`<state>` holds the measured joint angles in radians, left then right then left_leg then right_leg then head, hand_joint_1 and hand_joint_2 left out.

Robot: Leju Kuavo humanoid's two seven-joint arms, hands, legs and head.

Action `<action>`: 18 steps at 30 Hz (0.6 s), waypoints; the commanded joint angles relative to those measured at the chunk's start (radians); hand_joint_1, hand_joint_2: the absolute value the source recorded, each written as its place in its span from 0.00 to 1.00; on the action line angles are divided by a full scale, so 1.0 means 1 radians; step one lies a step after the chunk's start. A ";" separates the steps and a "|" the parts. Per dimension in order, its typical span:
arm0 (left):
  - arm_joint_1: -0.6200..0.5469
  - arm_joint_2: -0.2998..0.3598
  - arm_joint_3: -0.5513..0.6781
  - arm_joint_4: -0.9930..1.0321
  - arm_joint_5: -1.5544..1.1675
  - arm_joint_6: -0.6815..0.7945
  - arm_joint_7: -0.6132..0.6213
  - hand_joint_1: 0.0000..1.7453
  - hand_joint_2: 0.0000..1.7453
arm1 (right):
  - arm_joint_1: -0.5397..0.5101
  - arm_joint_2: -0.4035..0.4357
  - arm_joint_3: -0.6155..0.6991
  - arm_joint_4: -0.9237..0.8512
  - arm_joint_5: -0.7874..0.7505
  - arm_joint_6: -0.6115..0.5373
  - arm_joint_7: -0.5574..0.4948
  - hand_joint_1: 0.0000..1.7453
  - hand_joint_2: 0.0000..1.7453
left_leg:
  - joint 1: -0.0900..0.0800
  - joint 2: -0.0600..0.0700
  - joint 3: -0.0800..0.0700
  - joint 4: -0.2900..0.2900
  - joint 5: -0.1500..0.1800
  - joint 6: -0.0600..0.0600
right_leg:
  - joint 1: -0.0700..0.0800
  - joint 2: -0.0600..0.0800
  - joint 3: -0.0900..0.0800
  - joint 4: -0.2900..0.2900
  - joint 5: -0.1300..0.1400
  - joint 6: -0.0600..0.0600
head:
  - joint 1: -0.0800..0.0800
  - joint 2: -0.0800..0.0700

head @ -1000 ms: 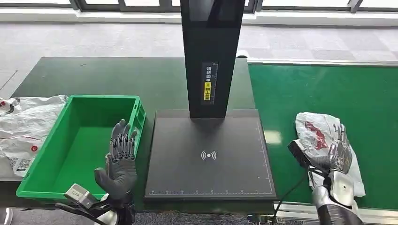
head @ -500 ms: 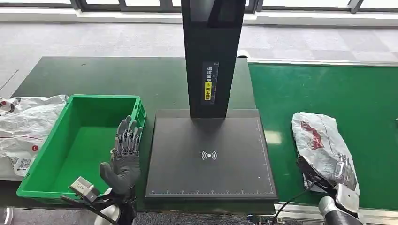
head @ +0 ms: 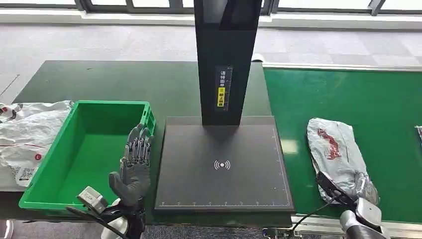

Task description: Moved the parcel from conveyor to table for the left to box.

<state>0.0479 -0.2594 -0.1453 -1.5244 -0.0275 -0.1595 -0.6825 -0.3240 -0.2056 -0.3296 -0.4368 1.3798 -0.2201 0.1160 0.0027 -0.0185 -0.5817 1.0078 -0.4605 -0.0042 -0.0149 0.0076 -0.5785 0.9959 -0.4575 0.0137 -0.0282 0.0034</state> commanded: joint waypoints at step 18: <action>0.044 -0.019 0.087 -0.084 -0.031 -0.014 0.043 0.00 0.00 | 0.014 0.158 -0.086 -0.236 -0.064 -0.206 -0.142 1.00 1.00 | 0.001 0.004 -0.001 0.000 0.000 -0.001 | 0.001 0.003 -0.003 0.000 0.001 -0.001 | 0.000 0.000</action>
<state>0.0533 -0.2666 -0.1305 -1.5450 -0.0446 -0.1717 -0.6599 -0.3235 -0.1644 -0.3315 -0.4647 1.3672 -0.3022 0.0560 0.0028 -0.0193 -0.5836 1.0077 -0.4604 -0.0043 -0.0146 0.0072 -0.5803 0.9964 -0.4576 0.0136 -0.0282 0.0034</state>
